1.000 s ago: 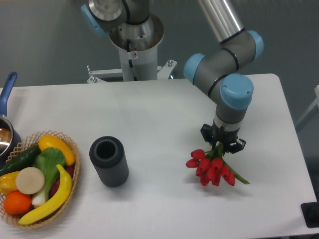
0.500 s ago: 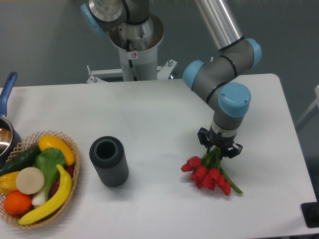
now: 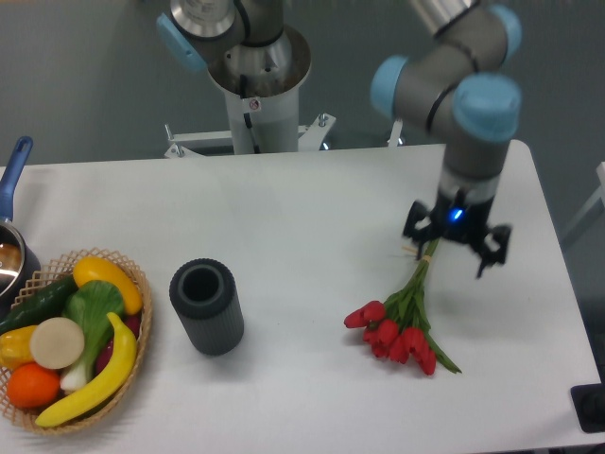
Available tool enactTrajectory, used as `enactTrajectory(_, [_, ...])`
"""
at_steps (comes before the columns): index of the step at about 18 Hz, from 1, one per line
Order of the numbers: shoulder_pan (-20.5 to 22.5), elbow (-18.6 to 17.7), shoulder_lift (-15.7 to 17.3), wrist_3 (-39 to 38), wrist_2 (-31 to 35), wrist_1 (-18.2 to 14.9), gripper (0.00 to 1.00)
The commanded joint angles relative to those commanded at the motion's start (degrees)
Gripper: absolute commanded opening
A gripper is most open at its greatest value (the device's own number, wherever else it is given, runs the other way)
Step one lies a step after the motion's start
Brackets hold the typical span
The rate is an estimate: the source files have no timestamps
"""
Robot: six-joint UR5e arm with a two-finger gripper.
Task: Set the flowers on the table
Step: 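Open the gripper and lift it away from the tulips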
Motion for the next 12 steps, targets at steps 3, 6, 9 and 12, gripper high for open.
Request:
enactTrajectory(3, [4.1,-1.3,3.5,12.4,-0.2,-4.7,1.0])
enactTrajectory(6, [9.1,-1.5,6.6,26.8,-0.2,-12.1,1.0])
enactTrajectory(9, [12.8,-1.3,8.3,32.9,-0.4,-15.9,1.0])
enactTrajectory(12, [13.3,-1.7,8.9,35.3,-0.2,-16.2,1.0])
